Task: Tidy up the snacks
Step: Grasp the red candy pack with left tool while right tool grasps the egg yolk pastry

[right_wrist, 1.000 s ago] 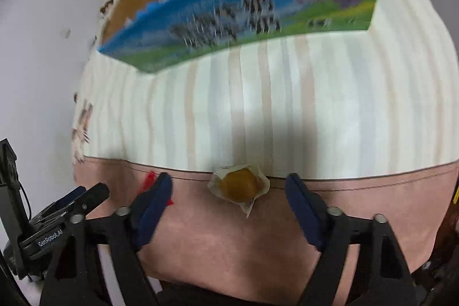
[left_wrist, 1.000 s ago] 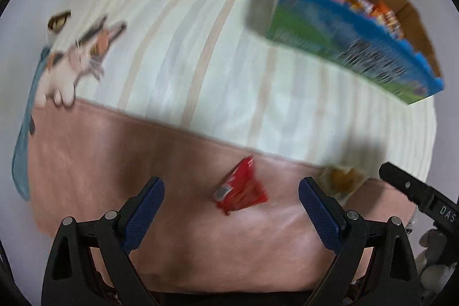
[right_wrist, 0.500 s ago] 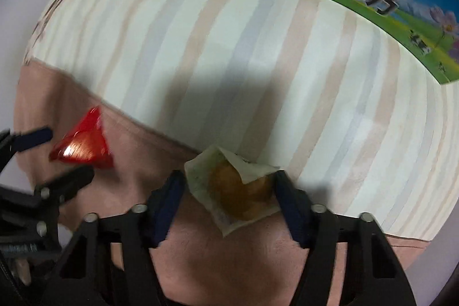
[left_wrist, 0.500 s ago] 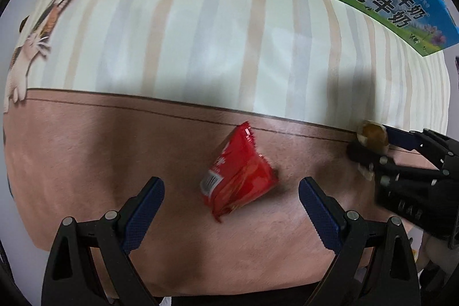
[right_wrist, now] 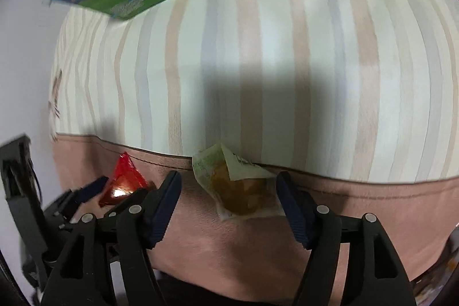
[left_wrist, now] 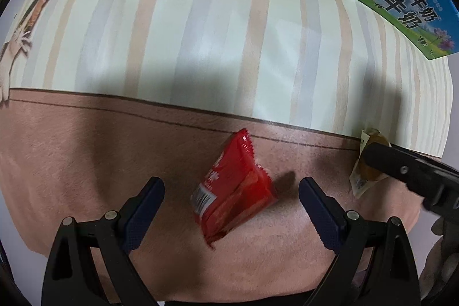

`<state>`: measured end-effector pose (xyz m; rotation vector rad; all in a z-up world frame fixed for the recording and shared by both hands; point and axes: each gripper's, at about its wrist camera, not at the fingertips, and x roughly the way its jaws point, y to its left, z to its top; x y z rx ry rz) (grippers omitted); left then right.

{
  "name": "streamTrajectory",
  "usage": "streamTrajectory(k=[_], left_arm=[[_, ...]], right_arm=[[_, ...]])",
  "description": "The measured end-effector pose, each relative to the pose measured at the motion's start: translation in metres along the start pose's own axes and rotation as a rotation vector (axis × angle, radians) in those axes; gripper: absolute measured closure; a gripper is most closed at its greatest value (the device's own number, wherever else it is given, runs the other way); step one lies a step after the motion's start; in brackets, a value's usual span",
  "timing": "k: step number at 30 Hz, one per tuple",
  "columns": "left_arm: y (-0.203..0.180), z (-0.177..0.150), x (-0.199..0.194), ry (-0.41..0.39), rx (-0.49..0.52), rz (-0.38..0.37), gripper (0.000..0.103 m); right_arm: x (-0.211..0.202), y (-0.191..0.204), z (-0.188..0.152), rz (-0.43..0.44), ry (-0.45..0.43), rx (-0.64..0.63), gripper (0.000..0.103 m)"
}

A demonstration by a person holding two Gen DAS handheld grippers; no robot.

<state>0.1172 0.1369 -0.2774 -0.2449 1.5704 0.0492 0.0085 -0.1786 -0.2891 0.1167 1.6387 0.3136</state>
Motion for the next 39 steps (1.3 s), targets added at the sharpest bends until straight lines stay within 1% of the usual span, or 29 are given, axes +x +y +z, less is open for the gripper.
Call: streamTrajectory(k=[1,2,4,5,6,7,11,14,15,16,18,19,21,23,24,26,27,28,29,31,36,39], left_arm=[[0.001,0.001,0.003,0.003,-0.001,0.0,0.023],[0.001,0.002,0.005,0.008,-0.003,0.003,0.029],[0.002,0.003,0.01,0.009,-0.002,0.014,0.036],[0.003,0.004,0.011,0.005,-0.001,0.019,0.041],[0.003,0.004,0.011,0.002,0.002,0.023,0.051],[0.002,0.004,0.011,0.003,0.005,0.02,0.052],[0.012,-0.003,0.007,0.014,-0.014,-0.004,0.054],[0.021,-0.009,0.006,0.027,-0.024,-0.045,0.053],[0.025,-0.009,0.006,0.032,-0.028,-0.059,0.051],[0.028,-0.009,0.008,0.046,-0.032,-0.082,0.044],[0.031,-0.006,0.012,0.065,-0.043,-0.126,0.037],[0.032,-0.006,0.013,0.071,-0.04,-0.132,0.035],[0.031,-0.005,0.015,0.08,-0.024,-0.123,0.035],[0.026,-0.004,0.017,0.084,0.0,-0.1,0.035],[0.024,-0.004,0.017,0.084,0.012,-0.084,0.036],[0.02,-0.006,0.017,0.072,0.026,-0.035,0.046],[0.019,-0.008,0.016,0.061,0.035,-0.003,0.054],[0.019,-0.01,0.014,0.048,0.031,0.01,0.057],[0.017,-0.013,0.013,0.038,0.024,0.012,0.058],[0.018,-0.017,0.011,0.029,0.015,0.014,0.059],[0.026,-0.033,-0.005,0.011,-0.003,-0.018,0.059],[0.041,-0.028,-0.024,-0.011,0.0,-0.04,0.059]], right_arm=[[0.002,0.005,0.003,-0.018,0.002,-0.014,0.032],[0.003,0.006,0.002,-0.027,0.001,-0.019,0.032],[0.008,0.01,0.001,-0.041,-0.007,-0.029,0.032],[0.008,0.011,0.0,-0.05,-0.01,-0.036,0.032],[0.01,0.013,-0.002,-0.059,-0.013,-0.043,0.034],[0.013,0.022,-0.003,-0.073,-0.017,-0.054,0.038],[0.01,0.024,-0.007,-0.053,-0.01,-0.035,0.043],[0.008,0.019,-0.011,0.006,0.032,-0.005,0.046],[0.008,0.016,-0.01,0.01,0.04,0.0,0.046],[0.008,0.017,-0.01,0.009,0.04,-0.001,0.046],[0.008,0.018,-0.01,0.01,0.037,0.0,0.043],[0.008,0.02,-0.01,0.016,0.04,-0.001,0.04],[0.008,0.022,-0.012,0.015,0.046,-0.01,0.036],[0.011,0.025,-0.01,-0.008,0.055,-0.035,0.035],[0.016,0.024,-0.01,-0.02,0.058,-0.048,0.035],[0.023,0.032,-0.009,-0.039,0.055,-0.067,0.036],[0.024,0.033,-0.009,-0.058,0.05,-0.076,0.04],[0.029,0.041,-0.01,-0.095,0.042,-0.09,0.05],[0.032,0.047,-0.011,-0.099,0.032,-0.102,0.051],[0.028,0.048,-0.014,-0.105,0.012,-0.109,0.056],[0.01,0.051,-0.022,-0.08,-0.029,-0.101,0.057],[-0.009,0.04,-0.025,-0.04,-0.05,-0.086,0.057]])
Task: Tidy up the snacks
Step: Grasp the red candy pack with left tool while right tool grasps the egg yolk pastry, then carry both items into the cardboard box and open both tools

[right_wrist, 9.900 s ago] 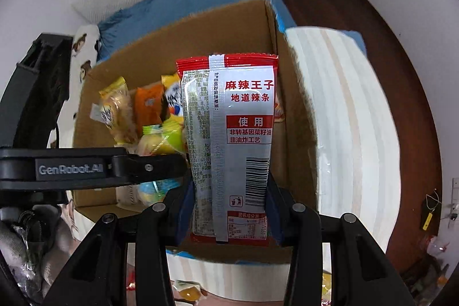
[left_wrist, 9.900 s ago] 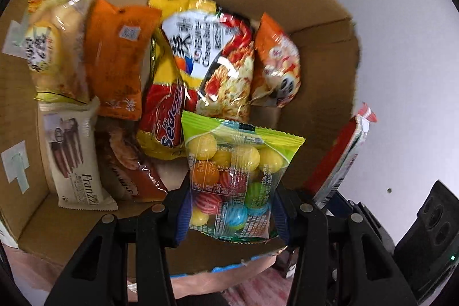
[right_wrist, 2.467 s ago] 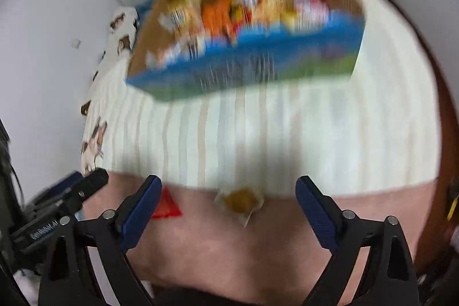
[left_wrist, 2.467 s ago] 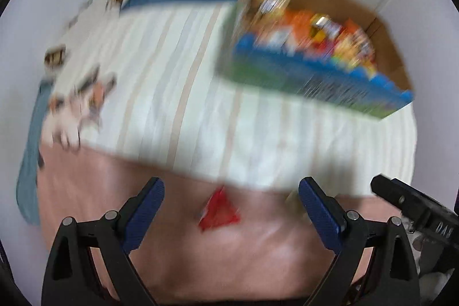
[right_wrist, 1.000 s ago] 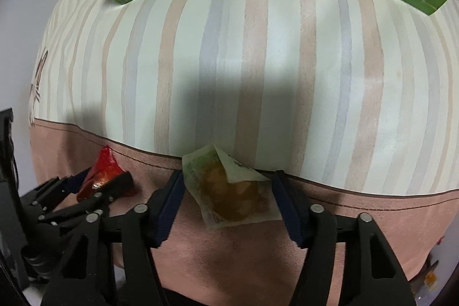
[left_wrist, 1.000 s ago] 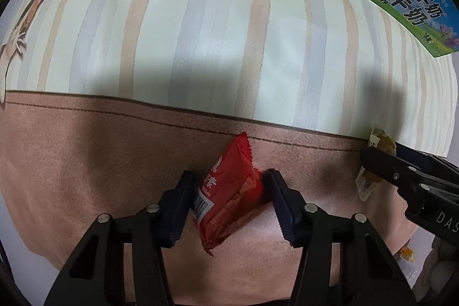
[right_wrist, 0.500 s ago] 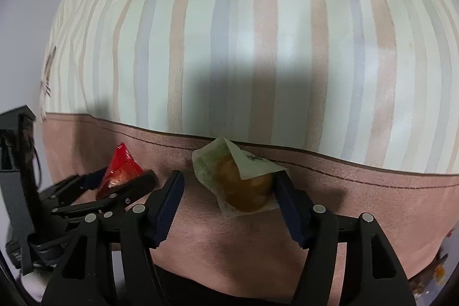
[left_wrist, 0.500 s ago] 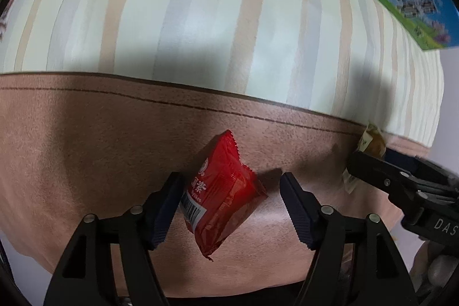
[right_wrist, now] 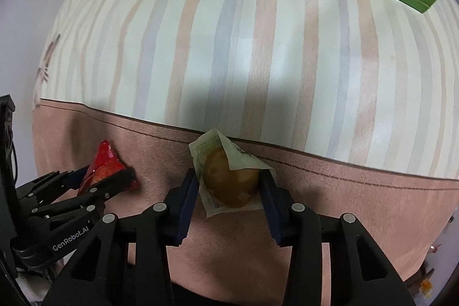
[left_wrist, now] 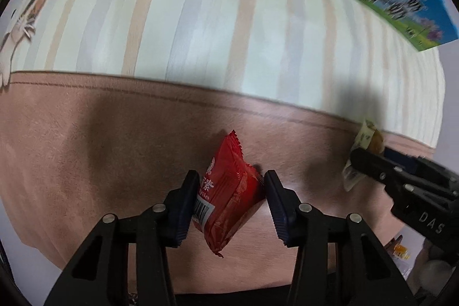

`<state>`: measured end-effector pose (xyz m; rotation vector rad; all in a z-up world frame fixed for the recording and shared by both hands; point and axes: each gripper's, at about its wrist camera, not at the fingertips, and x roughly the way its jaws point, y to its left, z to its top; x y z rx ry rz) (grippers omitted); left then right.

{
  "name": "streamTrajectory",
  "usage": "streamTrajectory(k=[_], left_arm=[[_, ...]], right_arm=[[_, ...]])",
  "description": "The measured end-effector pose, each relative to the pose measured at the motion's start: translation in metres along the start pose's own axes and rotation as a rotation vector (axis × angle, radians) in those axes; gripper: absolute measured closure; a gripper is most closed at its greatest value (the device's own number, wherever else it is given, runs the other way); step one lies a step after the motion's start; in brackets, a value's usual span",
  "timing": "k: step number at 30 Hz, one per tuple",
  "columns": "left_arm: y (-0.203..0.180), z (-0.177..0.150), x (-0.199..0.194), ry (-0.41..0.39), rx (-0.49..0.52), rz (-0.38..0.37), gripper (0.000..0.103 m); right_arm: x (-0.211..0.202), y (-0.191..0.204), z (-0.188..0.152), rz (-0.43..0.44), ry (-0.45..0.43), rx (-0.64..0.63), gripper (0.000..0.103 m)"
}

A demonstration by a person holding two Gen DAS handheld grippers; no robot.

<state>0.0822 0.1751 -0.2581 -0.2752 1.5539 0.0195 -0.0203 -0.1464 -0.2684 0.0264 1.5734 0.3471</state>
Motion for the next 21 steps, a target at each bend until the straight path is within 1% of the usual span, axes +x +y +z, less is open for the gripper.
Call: streamTrajectory(k=[2,6,8,11,14,17,18,20,21], left_arm=[[0.005,-0.001,-0.017,-0.02,0.004,-0.027,0.059],[-0.002,0.013,-0.05,-0.064,0.026,-0.074,0.059],[-0.01,0.022,-0.068,-0.084,0.044,-0.102,0.059],[-0.028,0.047,-0.1,-0.124,0.076,-0.141,0.059],[-0.058,0.078,-0.13,-0.17,0.116,-0.169,0.059],[-0.101,0.112,-0.156,-0.213,0.16,-0.178,0.059],[-0.116,0.129,-0.157,-0.225,0.171,-0.178,0.059],[-0.134,0.154,-0.164,-0.239,0.193,-0.179,0.059],[-0.148,0.167,-0.162,-0.243,0.199,-0.176,0.059]], right_arm=[[-0.016,-0.008,-0.001,0.034,-0.019,0.015,0.057],[-0.051,-0.018,0.005,0.1,-0.076,0.047,0.057],[-0.075,-0.026,0.013,0.136,-0.114,0.065,0.057],[-0.104,-0.039,0.023,0.164,-0.163,0.08,0.057],[-0.138,-0.058,0.042,0.18,-0.22,0.098,0.057],[-0.168,-0.064,0.067,0.185,-0.279,0.112,0.057],[-0.177,-0.068,0.077,0.185,-0.293,0.115,0.057],[-0.193,-0.075,0.098,0.183,-0.321,0.121,0.057],[-0.2,-0.079,0.109,0.177,-0.331,0.121,0.057]])
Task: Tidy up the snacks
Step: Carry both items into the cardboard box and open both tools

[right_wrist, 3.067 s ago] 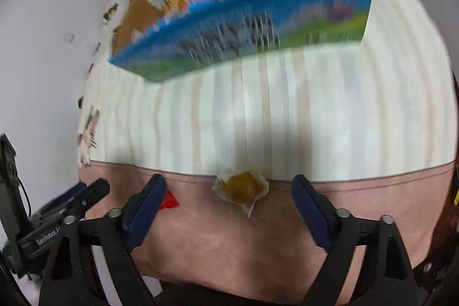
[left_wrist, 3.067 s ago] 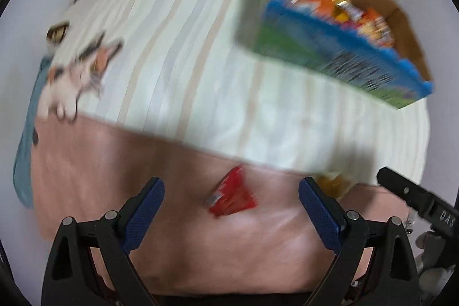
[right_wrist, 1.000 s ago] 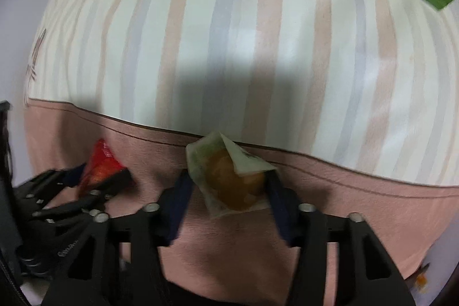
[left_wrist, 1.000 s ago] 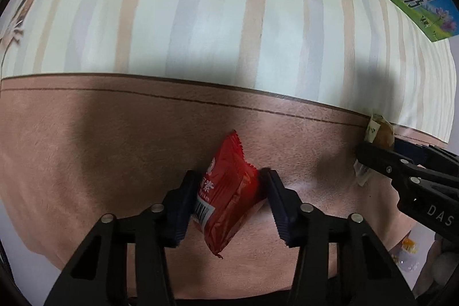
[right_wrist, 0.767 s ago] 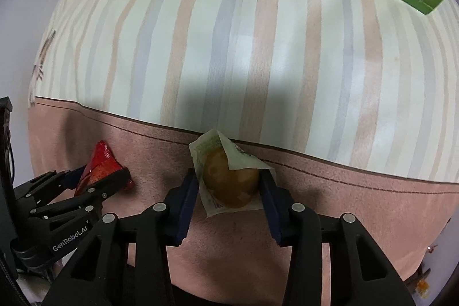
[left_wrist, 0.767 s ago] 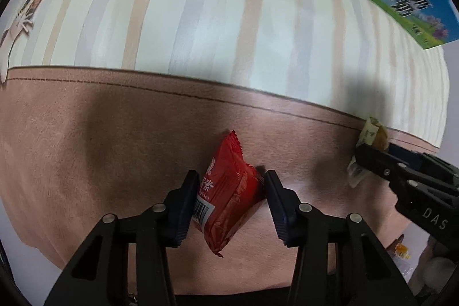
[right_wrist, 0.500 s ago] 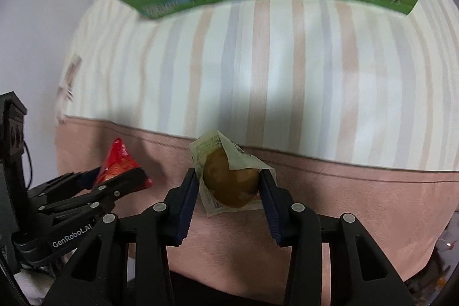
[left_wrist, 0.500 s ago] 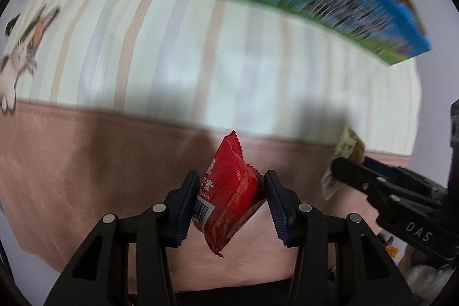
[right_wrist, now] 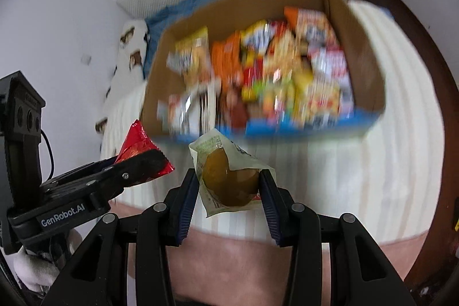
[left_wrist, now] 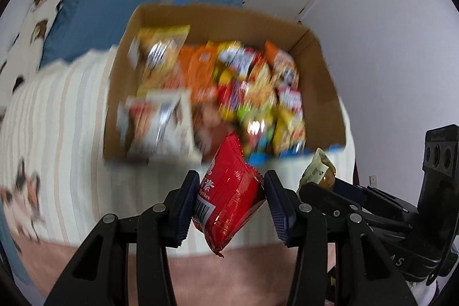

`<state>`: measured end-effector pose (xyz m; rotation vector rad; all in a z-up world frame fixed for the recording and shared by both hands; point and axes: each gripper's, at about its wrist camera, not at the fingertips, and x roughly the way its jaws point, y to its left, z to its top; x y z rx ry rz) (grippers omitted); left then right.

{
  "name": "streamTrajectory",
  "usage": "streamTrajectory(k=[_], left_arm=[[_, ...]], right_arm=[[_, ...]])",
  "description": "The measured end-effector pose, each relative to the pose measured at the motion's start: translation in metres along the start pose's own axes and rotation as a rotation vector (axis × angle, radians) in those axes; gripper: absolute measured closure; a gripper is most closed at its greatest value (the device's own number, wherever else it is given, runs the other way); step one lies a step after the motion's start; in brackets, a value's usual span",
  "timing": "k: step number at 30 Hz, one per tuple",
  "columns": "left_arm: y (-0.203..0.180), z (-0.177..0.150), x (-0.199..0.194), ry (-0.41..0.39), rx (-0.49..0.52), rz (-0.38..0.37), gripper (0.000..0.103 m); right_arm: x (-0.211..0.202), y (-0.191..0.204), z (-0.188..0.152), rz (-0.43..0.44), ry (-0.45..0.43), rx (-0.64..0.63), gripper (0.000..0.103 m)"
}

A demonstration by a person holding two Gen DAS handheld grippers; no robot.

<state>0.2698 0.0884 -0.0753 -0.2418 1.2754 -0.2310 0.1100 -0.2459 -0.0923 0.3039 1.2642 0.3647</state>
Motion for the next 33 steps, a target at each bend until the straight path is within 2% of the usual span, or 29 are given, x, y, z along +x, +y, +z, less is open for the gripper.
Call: streamTrajectory(k=[3,8,11,15,17,18,21,25,28,30,33], left_arm=[[-0.015,0.049,0.019,0.016,0.008,0.011,0.059],[-0.013,0.109,0.069,0.094,-0.015,0.035,0.059],[-0.008,0.128,0.1,0.147,-0.014,0.068,0.059],[-0.001,0.14,0.133,0.219,-0.028,0.059,0.058],[0.004,0.141,0.145,0.239,-0.038,0.07,0.058],[0.005,0.142,0.15,0.248,-0.029,0.094,0.058],[0.01,0.139,0.161,0.271,-0.025,0.125,0.05],[0.014,0.136,0.16,0.262,-0.039,0.121,0.024],[0.016,0.133,0.154,0.248,-0.05,0.127,0.012],[0.017,0.13,0.149,0.234,-0.053,0.128,0.008],[0.015,0.124,0.14,0.221,-0.046,0.138,0.007]], right_arm=[[0.006,-0.005,0.042,-0.031,-0.021,0.002,0.057],[0.042,-0.022,0.099,-0.098,-0.004,0.017,0.057],[0.065,-0.036,0.123,-0.125,0.027,0.04,0.057],[0.091,-0.046,0.139,-0.137,0.075,0.057,0.057],[0.106,-0.049,0.143,-0.13,0.113,0.055,0.055],[0.113,-0.052,0.143,-0.135,0.142,0.061,0.05],[0.123,-0.06,0.14,-0.151,0.174,0.091,0.035],[0.122,-0.06,0.138,-0.19,0.164,0.066,0.023],[0.12,-0.058,0.136,-0.222,0.16,0.047,0.014],[0.118,-0.054,0.134,-0.259,0.155,0.031,0.005],[0.112,-0.053,0.132,-0.287,0.142,0.015,0.005]])
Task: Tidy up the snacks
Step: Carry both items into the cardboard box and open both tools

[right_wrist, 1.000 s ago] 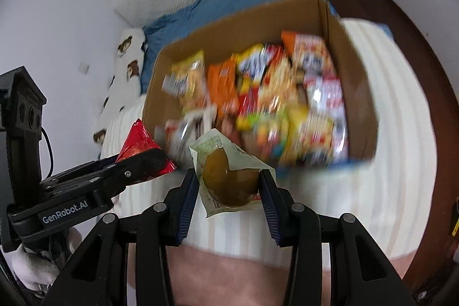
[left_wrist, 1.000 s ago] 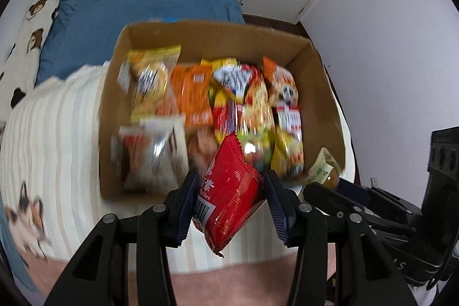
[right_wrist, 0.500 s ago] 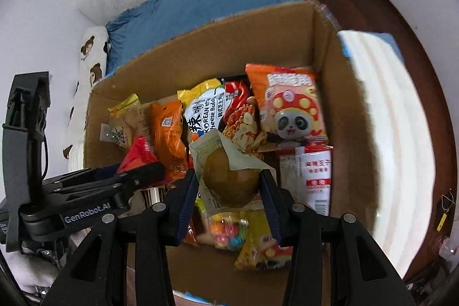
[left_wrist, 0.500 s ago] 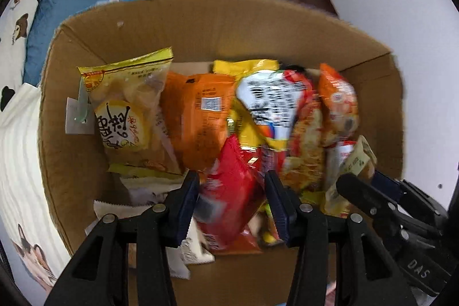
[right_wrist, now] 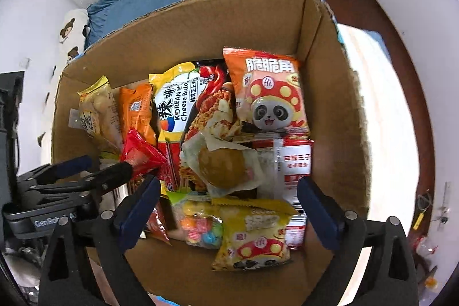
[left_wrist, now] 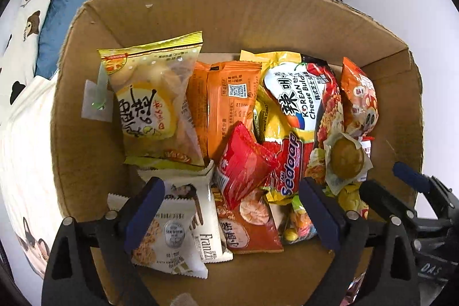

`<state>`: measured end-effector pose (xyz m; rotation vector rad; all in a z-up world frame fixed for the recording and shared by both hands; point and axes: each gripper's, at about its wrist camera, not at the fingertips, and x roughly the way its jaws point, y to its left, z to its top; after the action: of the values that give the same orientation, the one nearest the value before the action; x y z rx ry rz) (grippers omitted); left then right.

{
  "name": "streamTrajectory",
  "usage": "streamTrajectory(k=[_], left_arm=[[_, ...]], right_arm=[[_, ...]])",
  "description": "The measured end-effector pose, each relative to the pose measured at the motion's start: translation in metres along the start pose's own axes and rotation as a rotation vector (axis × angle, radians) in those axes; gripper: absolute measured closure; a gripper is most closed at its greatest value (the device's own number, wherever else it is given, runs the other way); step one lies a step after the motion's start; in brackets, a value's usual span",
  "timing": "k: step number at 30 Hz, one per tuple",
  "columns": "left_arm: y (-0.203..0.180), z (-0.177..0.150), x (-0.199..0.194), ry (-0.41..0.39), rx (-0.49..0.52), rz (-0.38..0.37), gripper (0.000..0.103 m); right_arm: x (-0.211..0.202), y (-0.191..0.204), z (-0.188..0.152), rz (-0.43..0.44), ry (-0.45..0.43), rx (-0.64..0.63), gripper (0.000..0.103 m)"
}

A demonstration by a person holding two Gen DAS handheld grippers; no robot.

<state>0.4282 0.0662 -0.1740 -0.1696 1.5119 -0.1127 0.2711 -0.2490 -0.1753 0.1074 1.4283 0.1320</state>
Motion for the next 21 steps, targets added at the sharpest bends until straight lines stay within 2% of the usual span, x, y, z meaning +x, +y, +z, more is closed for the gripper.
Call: streamTrajectory(k=[4,12,16,21], left_arm=[[0.0,-0.011,-0.011,-0.041,0.005,0.03,0.007],[0.002,-0.032,-0.039,-0.112,-0.009,0.061,0.007],[0.0,-0.033,-0.051,-0.146,-0.01,0.074,0.007],[-0.006,-0.054,-0.077,-0.238,-0.003,0.096,0.007]], right_arm=[[-0.006,-0.002,-0.003,-0.032,-0.012,-0.001,0.005],[-0.019,-0.003,-0.018,-0.038,-0.033,0.0,0.005],[-0.033,-0.004,-0.027,-0.043,-0.065,-0.004,0.005],[-0.061,0.0,-0.048,-0.047,-0.138,-0.014,0.004]])
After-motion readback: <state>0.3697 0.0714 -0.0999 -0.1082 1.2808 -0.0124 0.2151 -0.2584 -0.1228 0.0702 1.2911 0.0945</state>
